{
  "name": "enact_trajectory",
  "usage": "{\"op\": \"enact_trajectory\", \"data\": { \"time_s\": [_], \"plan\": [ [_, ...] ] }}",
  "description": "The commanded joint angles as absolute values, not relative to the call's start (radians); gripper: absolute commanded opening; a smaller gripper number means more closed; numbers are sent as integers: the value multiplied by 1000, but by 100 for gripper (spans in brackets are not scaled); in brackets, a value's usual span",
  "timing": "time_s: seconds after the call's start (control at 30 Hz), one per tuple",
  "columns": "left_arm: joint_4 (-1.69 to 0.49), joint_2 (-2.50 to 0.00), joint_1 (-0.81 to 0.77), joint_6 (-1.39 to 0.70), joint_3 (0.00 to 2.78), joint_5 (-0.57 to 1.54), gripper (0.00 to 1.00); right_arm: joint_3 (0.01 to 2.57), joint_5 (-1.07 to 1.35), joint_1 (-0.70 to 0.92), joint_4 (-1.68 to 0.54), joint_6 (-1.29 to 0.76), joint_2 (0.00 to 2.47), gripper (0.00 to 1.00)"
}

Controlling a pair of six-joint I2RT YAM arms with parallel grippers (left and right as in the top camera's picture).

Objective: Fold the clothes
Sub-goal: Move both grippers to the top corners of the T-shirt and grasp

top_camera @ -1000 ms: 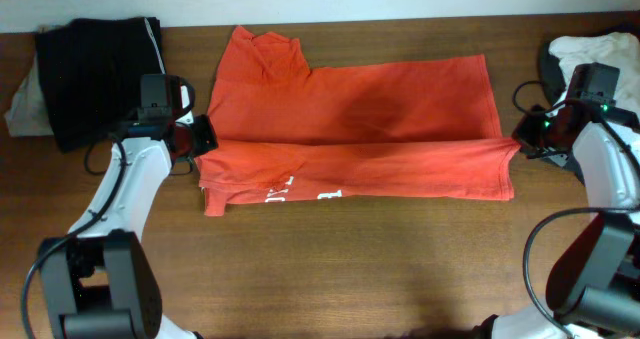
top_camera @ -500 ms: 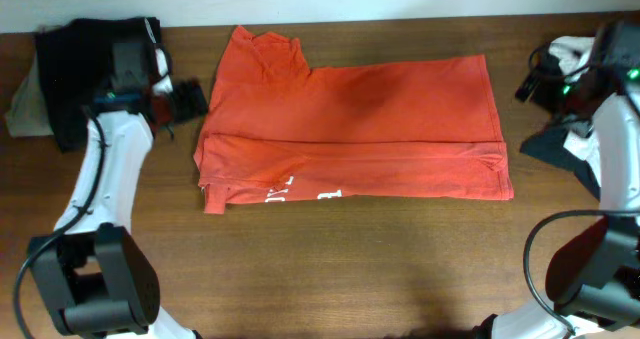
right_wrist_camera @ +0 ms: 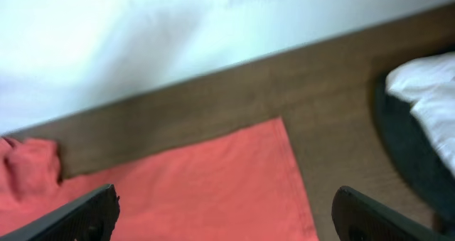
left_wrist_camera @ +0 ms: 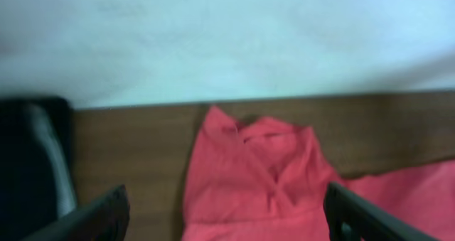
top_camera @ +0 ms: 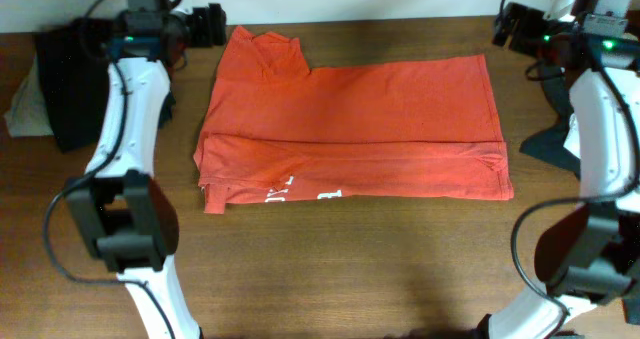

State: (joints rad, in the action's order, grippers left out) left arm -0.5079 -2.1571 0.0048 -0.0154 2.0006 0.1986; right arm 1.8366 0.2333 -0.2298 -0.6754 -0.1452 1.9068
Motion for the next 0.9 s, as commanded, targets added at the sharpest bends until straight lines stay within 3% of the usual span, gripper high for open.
{"op": "enact_trajectory", "data": {
  "time_s": [0.0, 0.33, 0.47, 0.87],
  "plan": [
    [-411, -2298, -13, 20, 2009, 286, 87, 1853, 224, -216, -672, -134, 1996, 99],
    [-197, -2474, -28, 20, 2011, 283, 84, 1853, 224, -213, -646, -104, 2212, 99],
    [-183, -2521, -37, 20, 2011, 228, 80, 1853, 222, -207, -646, -81, 2223, 99],
    [-149, -2586, -27, 12, 2011, 179, 79, 1853, 160, -203, -642, -77, 2223, 99]
  ]
}}
